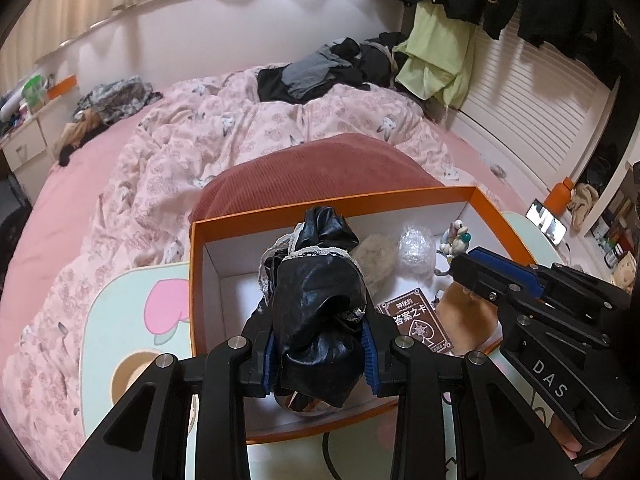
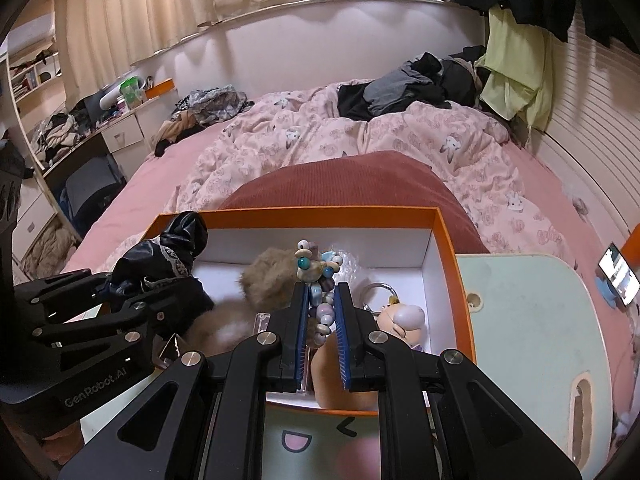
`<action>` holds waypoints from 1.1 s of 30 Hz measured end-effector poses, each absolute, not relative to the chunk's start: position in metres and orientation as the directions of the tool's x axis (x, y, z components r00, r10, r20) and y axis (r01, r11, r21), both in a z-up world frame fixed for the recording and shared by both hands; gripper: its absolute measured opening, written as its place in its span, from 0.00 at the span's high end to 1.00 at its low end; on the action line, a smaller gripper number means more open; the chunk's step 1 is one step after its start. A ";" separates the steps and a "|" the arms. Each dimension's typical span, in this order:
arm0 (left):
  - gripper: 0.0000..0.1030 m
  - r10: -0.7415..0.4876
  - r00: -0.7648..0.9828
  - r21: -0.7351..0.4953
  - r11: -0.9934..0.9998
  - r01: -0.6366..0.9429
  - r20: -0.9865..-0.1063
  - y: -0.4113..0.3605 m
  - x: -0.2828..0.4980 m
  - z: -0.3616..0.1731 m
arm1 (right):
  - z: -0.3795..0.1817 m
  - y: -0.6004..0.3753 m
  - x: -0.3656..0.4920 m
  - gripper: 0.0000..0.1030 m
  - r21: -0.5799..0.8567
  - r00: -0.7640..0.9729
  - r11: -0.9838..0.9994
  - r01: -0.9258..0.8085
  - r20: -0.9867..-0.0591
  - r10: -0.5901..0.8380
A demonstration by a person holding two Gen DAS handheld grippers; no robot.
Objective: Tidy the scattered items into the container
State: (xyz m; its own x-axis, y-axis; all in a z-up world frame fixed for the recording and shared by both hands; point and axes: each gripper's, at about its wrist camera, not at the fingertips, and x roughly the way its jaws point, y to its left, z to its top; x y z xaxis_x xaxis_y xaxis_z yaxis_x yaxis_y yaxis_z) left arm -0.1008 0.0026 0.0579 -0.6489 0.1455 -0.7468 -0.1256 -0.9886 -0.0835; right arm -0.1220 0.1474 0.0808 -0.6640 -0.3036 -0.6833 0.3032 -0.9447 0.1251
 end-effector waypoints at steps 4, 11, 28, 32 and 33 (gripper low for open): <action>0.50 0.173 -0.642 -0.118 -0.985 -0.127 -0.747 0.000 -0.101 0.058 | 0.080 0.147 -0.122 0.84 0.134 -0.659 -0.946 0.296 -0.688 -0.304; 0.24 0.166 -0.676 -0.125 -0.986 -0.109 -0.718 -0.004 -0.093 0.067 | 0.085 0.146 -0.117 0.73 0.129 -0.666 -0.943 0.305 -0.679 -0.308; 0.19 0.181 -0.700 -0.156 -0.983 -0.101 -0.690 -0.016 -0.045 0.079 | 0.093 0.151 -0.078 0.73 0.049 -0.705 -0.957 0.287 -0.665 -0.245; 0.17 0.189 -0.713 -0.162 -0.981 -0.106 -0.675 -0.013 -0.023 0.076 | 0.094 0.159 -0.062 0.73 0.061 -0.698 -0.954 0.293 -0.669 -0.257; 0.16 0.187 -0.713 -0.156 -0.982 -0.110 -0.676 -0.011 -0.018 0.074 | 0.093 0.161 -0.059 0.73 0.058 -0.696 -0.955 0.291 -0.672 -0.253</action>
